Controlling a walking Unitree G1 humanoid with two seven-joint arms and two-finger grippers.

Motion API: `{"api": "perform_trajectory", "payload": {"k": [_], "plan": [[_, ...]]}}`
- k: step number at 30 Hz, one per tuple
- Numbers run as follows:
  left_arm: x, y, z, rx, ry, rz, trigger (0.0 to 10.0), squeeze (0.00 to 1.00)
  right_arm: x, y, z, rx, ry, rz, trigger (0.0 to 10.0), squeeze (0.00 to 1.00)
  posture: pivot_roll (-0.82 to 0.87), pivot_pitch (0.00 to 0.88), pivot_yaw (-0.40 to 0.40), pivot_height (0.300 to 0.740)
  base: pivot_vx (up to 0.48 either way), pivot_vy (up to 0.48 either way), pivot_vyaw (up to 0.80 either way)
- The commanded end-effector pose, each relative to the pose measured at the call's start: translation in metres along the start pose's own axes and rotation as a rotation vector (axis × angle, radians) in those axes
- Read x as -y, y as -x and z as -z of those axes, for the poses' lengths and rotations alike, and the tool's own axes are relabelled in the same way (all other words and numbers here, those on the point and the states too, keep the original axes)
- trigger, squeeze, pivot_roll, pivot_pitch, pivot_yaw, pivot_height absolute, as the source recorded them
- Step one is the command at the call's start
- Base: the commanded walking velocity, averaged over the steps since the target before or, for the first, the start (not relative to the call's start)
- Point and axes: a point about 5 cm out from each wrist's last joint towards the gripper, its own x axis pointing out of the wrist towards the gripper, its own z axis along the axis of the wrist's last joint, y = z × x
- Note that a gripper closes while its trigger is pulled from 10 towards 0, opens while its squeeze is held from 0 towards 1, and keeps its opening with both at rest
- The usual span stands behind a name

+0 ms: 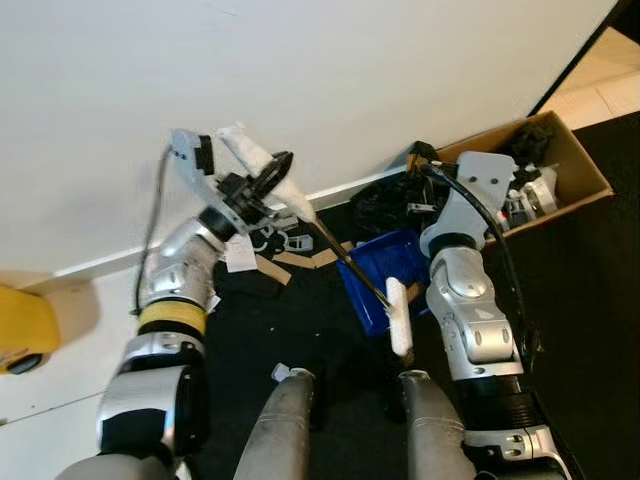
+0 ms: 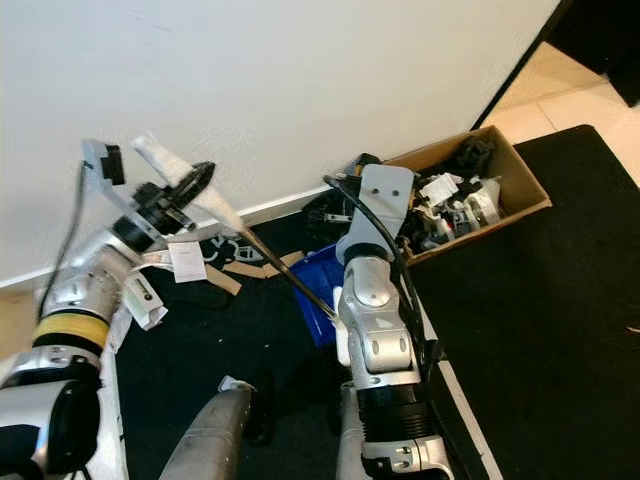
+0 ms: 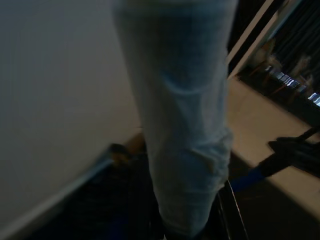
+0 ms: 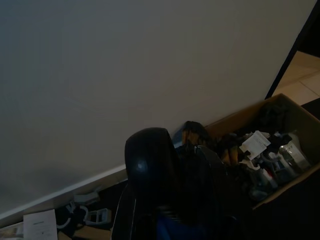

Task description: Sweep floor

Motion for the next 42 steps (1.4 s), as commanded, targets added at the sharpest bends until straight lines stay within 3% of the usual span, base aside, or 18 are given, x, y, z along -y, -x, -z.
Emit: {"api": "perform_trajectory", "payload": {"k": [1,9,15,17,19,25,27,30,31,32,34,42], "plan": [[-0.007,0.01,-0.009,-0.018,-0.112,-0.022,10.0,0.0,-0.003,0.007,0.038,-0.181,-0.027,-0.012,10.0,0.0,0.17,0.432,0.017,0.74,0.0,0.0,0.0],[-0.004,-0.001,0.0,-0.101,-0.267,-0.049,10.0,0.0,-0.001,0.006,0.037,-0.177,-0.017,-0.012,10.0,0.0,0.14,0.435,0.017,0.74,0.0,0.0,0.0],[0.015,-0.01,0.033,-0.22,-0.362,0.023,10.0,0.0,0.006,0.009,0.039,-0.177,-0.007,0.008,10.0,0.0,0.12,0.439,0.022,0.74,0.0,0.0,0.0],[0.015,-0.01,0.033,-0.22,-0.362,0.023,10.0,0.0,0.006,0.009,0.039,-0.177,-0.007,0.008,10.0,0.0,0.12,0.439,0.022,0.74,0.0,0.0,0.0],[0.022,-0.013,0.05,-0.258,-0.265,0.024,10.0,0.0,0.006,0.011,0.033,-0.163,-0.005,0.015,10.0,0.0,0.06,0.468,0.034,0.74,0.0,0.0,0.0],[0.019,-0.015,0.052,-0.242,-0.171,-0.046,10.0,0.0,0.011,0.014,0.032,-0.16,0.001,0.034,10.0,0.0,0.04,0.48,0.043,0.74,0.0,0.0,0.0],[0.02,-0.017,0.058,-0.203,-0.02,-0.1,10.0,0.0,0.016,0.018,0.034,-0.166,0.006,0.047,10.0,0.0,0.04,0.476,0.045,0.74,0.0,0.0,0.0],[0.025,-0.02,0.063,-0.173,0.098,-0.096,10.0,0.0,0.016,0.019,0.035,-0.168,0.006,0.049,10.0,0.0,0.04,0.473,0.046,0.74,0.0,0.0,0.0],[0.025,-0.02,0.063,-0.173,0.098,-0.096,10.0,0.0,0.016,0.019,0.035,-0.168,0.006,0.049,10.0,0.0,0.04,0.473,0.046,0.74,0.0,0.0,0.0],[0.028,-0.024,0.064,-0.135,0.191,-0.086,10.0,0.0,0.016,0.017,0.034,-0.167,0.005,0.048,10.0,0.0,0.05,0.467,0.044,0.74,0.0,0.0,0.0],[0.03,-0.027,0.064,-0.109,0.249,-0.076,10.0,0.0,0.015,0.016,0.033,-0.166,0.004,0.047,10.0,0.0,0.05,0.465,0.043,0.74,0.0,0.0,0.0],[0.023,-0.027,0.052,-0.055,0.286,-0.071,10.0,0.0,0.01,0.014,0.032,-0.162,-0.006,0.035,10.0,0.0,0.07,0.455,0.04,0.74,0.0,0.0,0.0]]}}
